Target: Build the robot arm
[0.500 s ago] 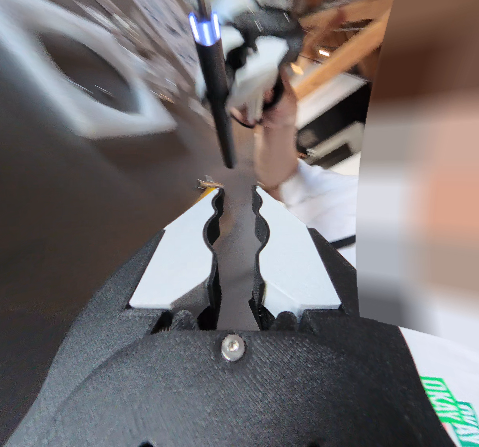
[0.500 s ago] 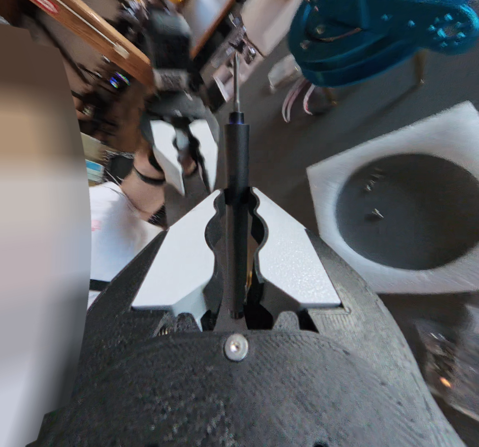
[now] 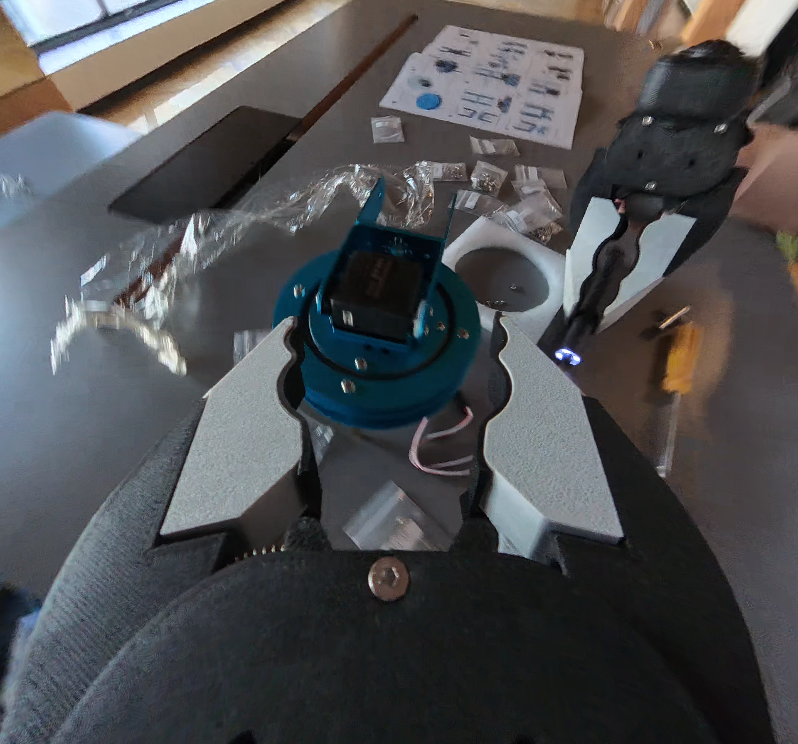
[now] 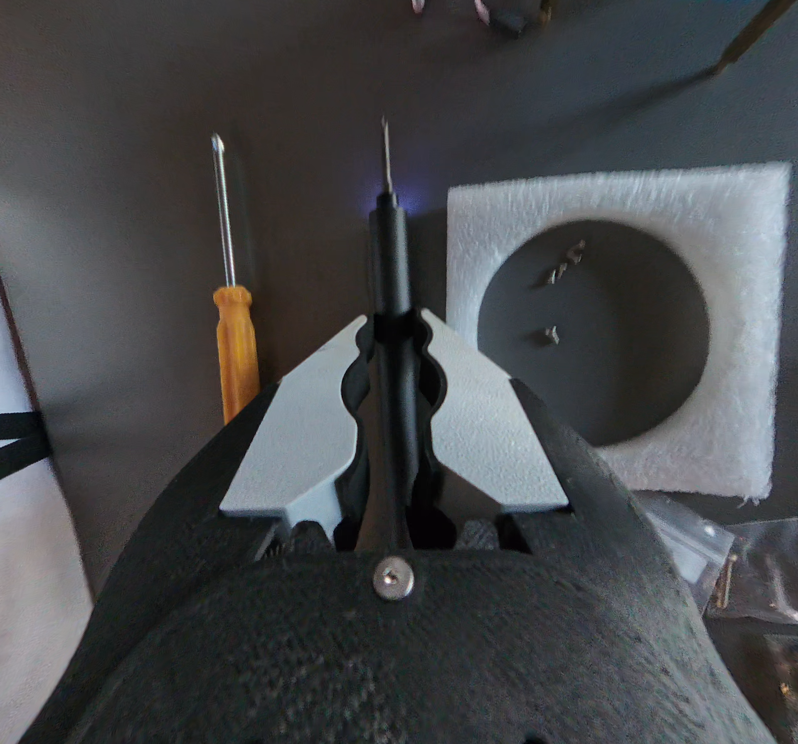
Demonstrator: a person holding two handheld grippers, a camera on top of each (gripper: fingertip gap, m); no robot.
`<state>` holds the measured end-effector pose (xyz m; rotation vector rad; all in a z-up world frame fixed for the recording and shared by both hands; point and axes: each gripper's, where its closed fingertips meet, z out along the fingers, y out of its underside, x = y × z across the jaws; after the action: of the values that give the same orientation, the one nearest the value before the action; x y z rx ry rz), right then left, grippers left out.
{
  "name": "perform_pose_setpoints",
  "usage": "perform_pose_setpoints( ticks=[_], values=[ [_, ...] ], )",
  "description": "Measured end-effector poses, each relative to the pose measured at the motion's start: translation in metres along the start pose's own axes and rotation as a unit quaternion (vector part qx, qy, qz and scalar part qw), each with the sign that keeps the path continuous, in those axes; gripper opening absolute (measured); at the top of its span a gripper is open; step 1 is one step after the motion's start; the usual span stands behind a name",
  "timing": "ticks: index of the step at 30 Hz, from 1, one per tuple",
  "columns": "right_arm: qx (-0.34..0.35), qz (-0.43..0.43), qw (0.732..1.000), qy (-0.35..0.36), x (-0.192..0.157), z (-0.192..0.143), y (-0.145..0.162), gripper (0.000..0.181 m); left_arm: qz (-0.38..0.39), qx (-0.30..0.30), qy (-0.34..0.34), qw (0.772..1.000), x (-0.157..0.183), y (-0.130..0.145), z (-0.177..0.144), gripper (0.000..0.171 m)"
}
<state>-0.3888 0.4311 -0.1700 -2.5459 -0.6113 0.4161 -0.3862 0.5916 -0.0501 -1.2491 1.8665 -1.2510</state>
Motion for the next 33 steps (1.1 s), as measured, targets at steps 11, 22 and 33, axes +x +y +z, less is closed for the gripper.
perform_pose_setpoints(
  ticks=[11,22,33],
  values=[
    [0.234,-0.166,0.935,0.209,0.024,-0.043,-0.096,0.054,0.066,-0.065,0.065,0.994,-0.013,0.015,0.032,0.062],
    [0.145,-0.410,0.797,0.420,0.042,-0.011,-0.121,0.042,-0.070,-0.058,-0.100,0.991,-0.003,0.013,0.039,0.061],
    [0.320,-0.259,0.865,0.287,0.047,-0.077,-0.123,0.035,-0.146,0.056,0.006,0.988,0.013,0.019,0.007,0.066]
  ],
)
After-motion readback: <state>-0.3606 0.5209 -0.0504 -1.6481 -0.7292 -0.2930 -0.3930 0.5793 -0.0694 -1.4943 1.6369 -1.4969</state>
